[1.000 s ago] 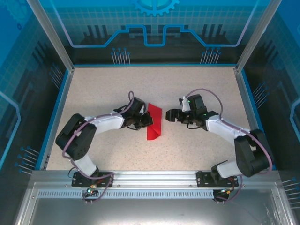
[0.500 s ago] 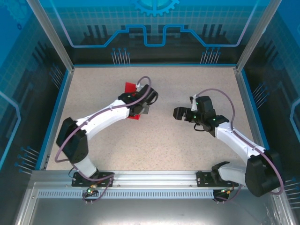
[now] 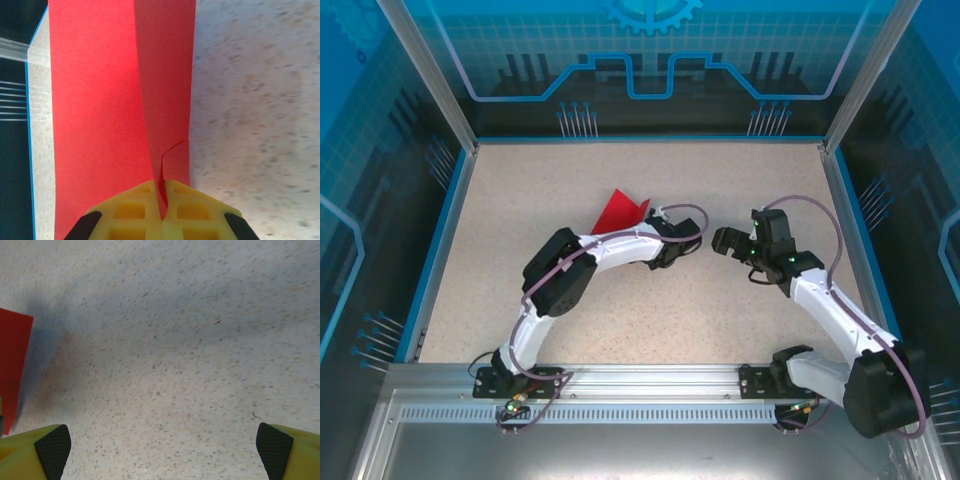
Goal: Fold a paper plane with a square sheet of paper (pick it up from the middle)
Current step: Turn over the paper at the center of the table.
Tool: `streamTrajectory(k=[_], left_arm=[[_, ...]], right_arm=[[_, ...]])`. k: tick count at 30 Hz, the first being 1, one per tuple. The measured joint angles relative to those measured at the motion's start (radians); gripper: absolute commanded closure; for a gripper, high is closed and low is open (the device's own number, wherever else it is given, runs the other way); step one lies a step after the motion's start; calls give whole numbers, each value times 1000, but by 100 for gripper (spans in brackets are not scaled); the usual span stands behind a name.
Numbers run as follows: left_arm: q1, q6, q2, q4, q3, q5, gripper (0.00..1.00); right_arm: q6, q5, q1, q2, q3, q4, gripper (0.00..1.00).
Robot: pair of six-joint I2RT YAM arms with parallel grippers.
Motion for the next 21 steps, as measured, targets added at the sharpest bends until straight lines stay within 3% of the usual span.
streamTrajectory(k=[6, 13, 17, 21], left_arm=[[-72, 0, 98, -1, 35, 2, 97], [-84, -34, 108, 11, 35, 93, 62], [-76, -49, 28, 56, 1, 226, 47], [-73, -50, -137, 119, -61, 386, 41]], right_arm=[[0, -8, -56, -16, -2, -34, 1], [0, -21, -66, -26, -4, -52, 1], [-1, -38, -69, -26, -4, -56, 1], [-4, -53, -70, -10, -3, -55, 1]])
